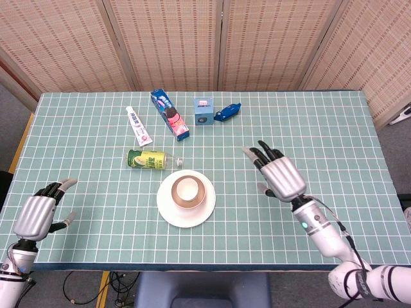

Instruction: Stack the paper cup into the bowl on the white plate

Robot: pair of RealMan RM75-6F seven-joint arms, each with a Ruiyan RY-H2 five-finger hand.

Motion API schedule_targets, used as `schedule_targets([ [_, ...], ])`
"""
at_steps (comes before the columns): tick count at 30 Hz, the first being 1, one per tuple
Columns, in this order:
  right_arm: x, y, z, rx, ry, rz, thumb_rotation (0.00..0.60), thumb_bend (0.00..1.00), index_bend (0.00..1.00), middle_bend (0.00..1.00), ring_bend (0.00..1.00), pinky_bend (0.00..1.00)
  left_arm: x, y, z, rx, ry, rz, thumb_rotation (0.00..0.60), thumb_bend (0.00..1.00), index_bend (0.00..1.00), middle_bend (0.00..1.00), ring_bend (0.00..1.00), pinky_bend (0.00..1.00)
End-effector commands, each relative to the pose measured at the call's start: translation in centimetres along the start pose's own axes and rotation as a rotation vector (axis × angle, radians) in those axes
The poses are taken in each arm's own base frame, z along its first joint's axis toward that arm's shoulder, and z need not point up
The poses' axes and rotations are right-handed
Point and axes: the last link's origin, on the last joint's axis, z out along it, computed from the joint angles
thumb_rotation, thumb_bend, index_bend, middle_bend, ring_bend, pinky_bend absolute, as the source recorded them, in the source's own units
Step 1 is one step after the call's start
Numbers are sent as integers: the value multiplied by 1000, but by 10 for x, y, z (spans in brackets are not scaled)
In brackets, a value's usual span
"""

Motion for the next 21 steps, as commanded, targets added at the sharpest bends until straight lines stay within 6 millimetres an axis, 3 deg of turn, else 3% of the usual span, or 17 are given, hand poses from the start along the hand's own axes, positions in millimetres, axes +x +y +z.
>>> schedule_targets([
  [1, 0, 24, -37, -69, 23, -6, 600, 263, 51, 151, 15, 256, -1, -3, -2, 31, 8, 9, 600, 264, 172, 217, 237, 365],
  [12, -21, 62, -130, -235, 38, -13, 600, 263, 54, 168, 37, 256, 0, -11, -14, 142, 47, 35, 600, 264, 179, 218, 237, 352],
  [17, -32, 65, -160, -269, 52, 40, 600, 263, 80, 186, 56, 256, -3, -7, -21, 140, 46, 33, 600, 264, 179, 218, 237, 348],
  [21, -34, 63, -171, -274, 58, 48, 600, 263, 81, 189, 57, 256, -4, -1, -24, 129, 63, 32, 600, 264, 179, 217, 237, 348],
])
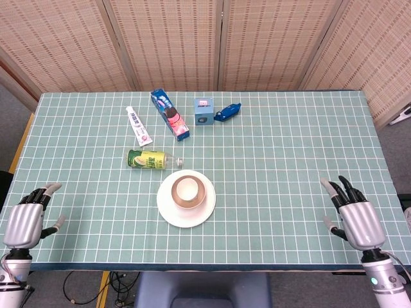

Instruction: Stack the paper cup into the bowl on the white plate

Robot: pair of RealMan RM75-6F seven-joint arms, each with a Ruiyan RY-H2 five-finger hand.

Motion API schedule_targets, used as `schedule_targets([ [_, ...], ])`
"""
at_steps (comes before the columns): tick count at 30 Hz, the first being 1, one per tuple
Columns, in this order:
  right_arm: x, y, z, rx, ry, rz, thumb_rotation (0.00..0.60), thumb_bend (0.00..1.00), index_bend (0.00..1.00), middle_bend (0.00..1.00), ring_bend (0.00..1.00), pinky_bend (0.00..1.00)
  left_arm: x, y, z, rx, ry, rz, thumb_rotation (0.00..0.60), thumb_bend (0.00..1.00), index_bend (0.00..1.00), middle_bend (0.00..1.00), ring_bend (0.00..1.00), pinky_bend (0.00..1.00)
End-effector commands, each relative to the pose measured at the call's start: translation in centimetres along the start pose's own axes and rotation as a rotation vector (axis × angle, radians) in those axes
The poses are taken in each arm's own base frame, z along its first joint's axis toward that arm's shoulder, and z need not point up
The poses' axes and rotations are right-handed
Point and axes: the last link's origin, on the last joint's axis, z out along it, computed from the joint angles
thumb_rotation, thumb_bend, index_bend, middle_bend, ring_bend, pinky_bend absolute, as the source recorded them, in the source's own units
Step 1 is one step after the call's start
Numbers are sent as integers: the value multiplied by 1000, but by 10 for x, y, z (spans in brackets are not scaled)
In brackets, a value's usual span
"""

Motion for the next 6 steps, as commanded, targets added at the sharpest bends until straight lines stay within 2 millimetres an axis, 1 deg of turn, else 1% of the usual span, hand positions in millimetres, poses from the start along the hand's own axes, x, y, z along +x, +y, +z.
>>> schedule_targets([
  [1, -1, -1, -8, -2, 12, 4, 600, 263, 81, 189, 57, 256, 0, 4, -3, -4, 17, 2, 600, 264, 179, 217, 237, 348],
  [6, -1, -1, -17, -11, 12, 8, 600, 263, 83, 189, 57, 256, -1, 9, -7, -15, 18, -1, 600, 264, 179, 218, 237, 348],
])
